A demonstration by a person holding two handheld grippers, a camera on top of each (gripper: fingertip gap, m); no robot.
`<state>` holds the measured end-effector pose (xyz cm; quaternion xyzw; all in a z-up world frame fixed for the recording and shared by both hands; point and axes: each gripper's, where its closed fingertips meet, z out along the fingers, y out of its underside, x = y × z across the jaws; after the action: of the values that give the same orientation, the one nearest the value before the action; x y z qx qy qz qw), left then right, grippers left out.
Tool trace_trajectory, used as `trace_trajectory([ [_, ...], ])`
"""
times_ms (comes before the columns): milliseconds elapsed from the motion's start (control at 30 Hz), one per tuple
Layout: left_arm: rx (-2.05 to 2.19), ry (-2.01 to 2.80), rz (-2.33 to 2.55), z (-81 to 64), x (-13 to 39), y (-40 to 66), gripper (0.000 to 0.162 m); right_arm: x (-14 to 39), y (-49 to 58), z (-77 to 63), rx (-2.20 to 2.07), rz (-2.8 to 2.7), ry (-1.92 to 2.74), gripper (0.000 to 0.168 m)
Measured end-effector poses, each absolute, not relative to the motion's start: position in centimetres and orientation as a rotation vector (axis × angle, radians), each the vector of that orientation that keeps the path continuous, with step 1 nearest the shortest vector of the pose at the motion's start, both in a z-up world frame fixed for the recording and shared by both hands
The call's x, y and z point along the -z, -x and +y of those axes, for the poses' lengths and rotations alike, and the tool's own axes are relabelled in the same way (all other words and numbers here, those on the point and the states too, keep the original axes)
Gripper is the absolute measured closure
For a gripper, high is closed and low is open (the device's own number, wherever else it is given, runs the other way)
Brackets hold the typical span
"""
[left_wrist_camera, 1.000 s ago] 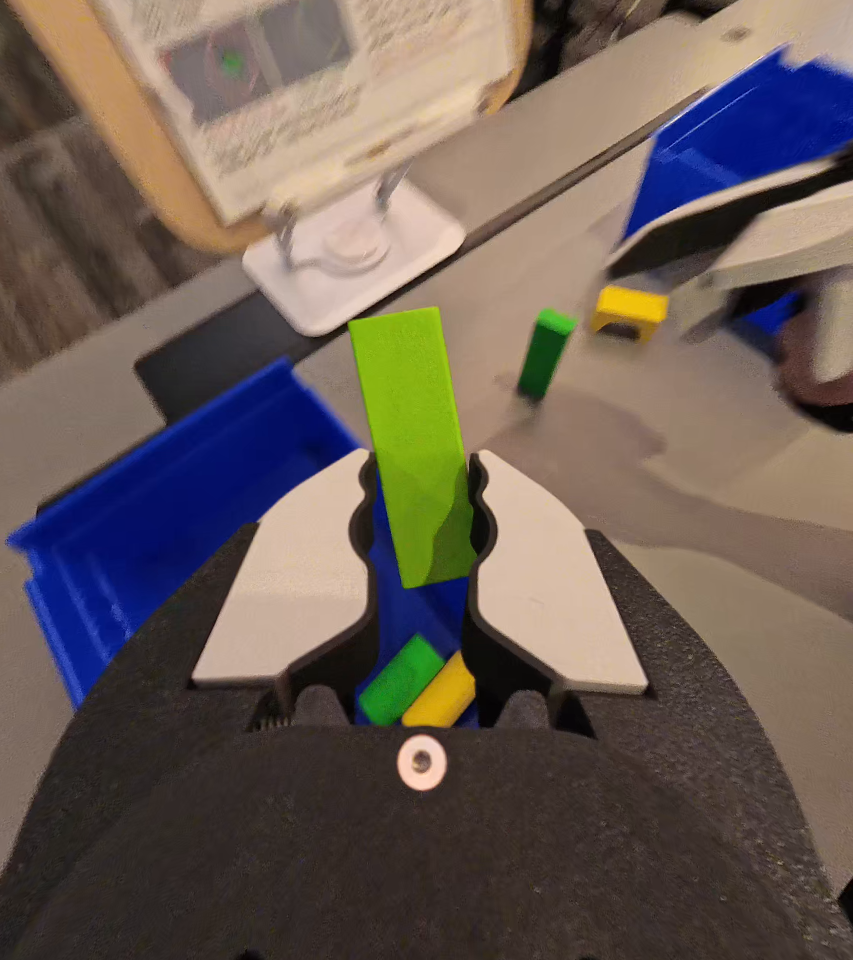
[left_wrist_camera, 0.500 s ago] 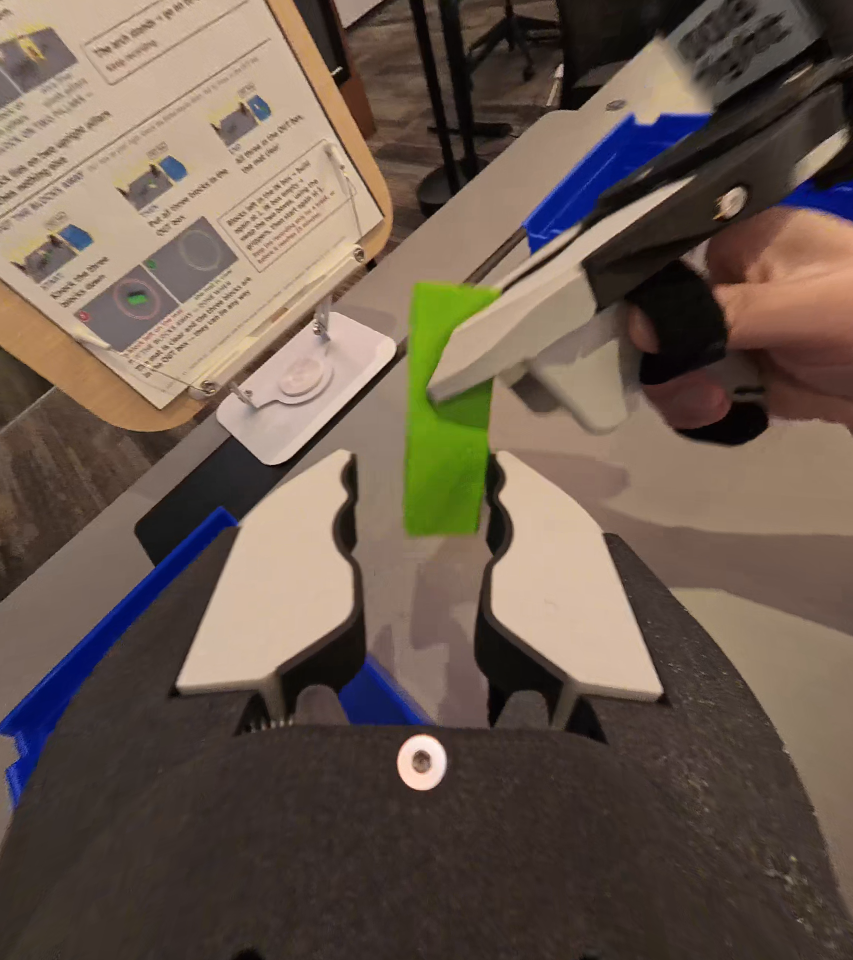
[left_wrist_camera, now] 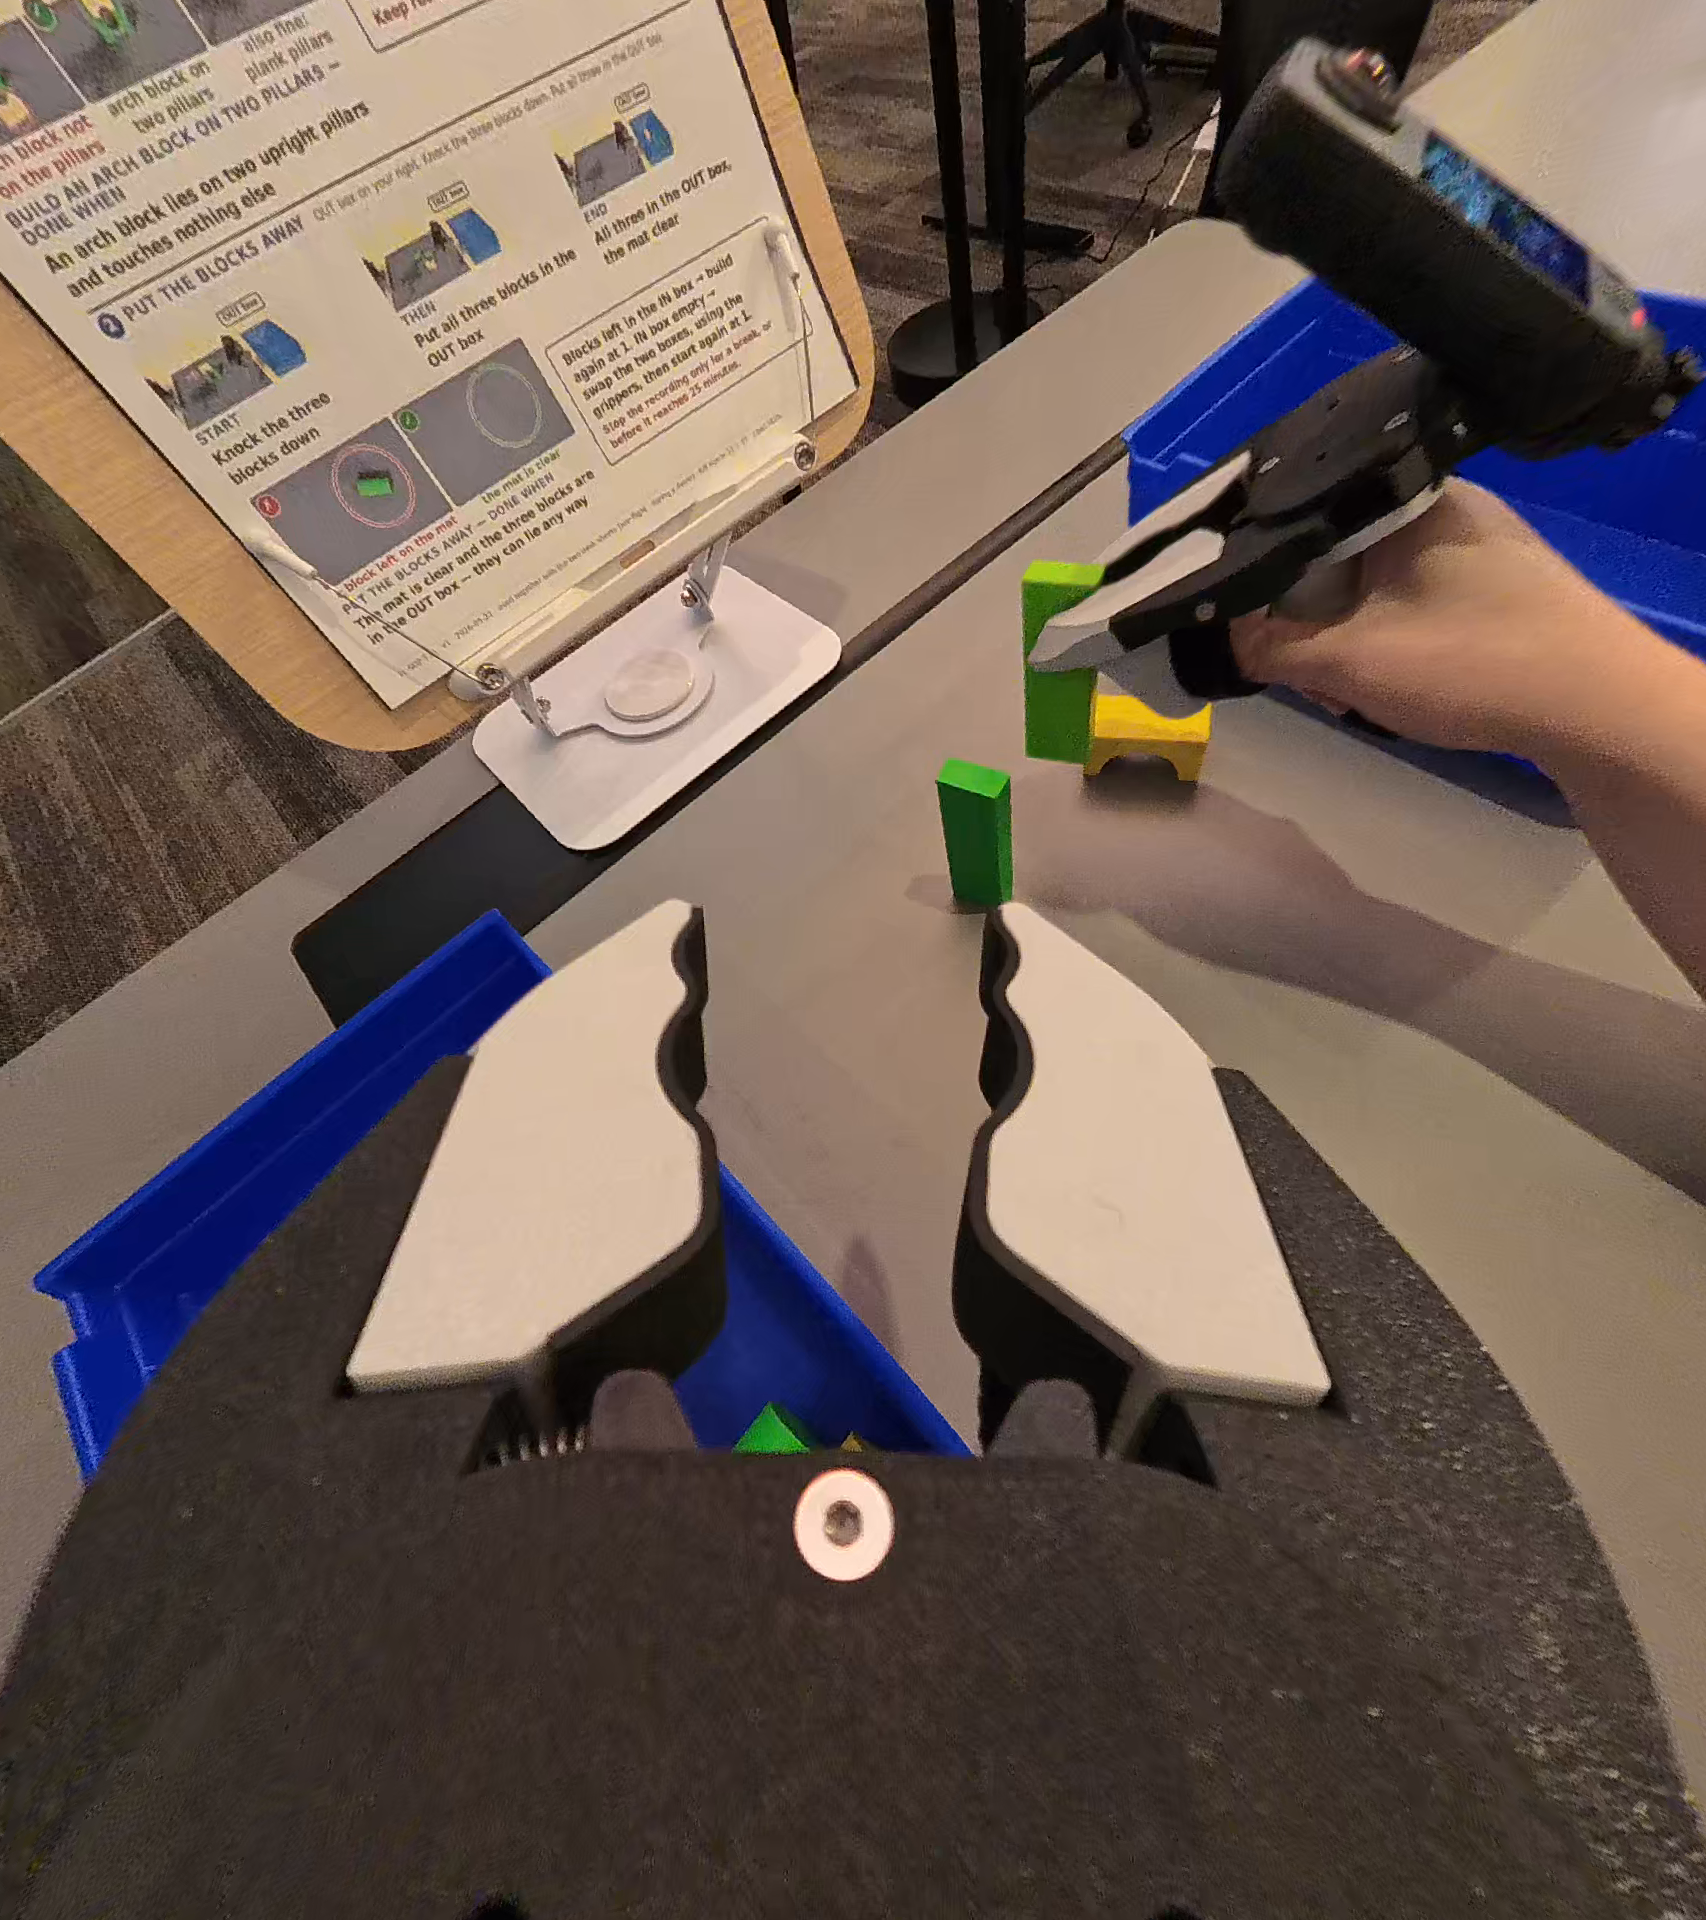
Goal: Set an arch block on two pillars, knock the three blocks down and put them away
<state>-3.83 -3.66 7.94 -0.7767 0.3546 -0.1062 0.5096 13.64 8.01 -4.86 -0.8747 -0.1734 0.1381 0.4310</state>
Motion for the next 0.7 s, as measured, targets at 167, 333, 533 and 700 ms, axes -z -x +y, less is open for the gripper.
trace_trajectory([
  [167,0.248,1.882,0.895,-3.6,-7.2,3.3,0.112,6.8,-13.8,8.9,-0.339,-0.293,2.206,0.151],
  [333,0.224,1.906,0.921,-3.3,-6.4,2.9,0.116,8.6,-13.2,9.4,-0.274,-0.35,2.225,0.151],
  [533,0.209,1.9,0.919,-3.2,-6.5,3.1,0.109,10.3,-13.0,9.5,-0.258,-0.364,2.258,0.151],
  [700,0.235,1.902,0.897,-3.3,-6.8,3.3,0.108,10.3,-12.9,9.6,-0.215,-0.384,2.25,0.151],
])
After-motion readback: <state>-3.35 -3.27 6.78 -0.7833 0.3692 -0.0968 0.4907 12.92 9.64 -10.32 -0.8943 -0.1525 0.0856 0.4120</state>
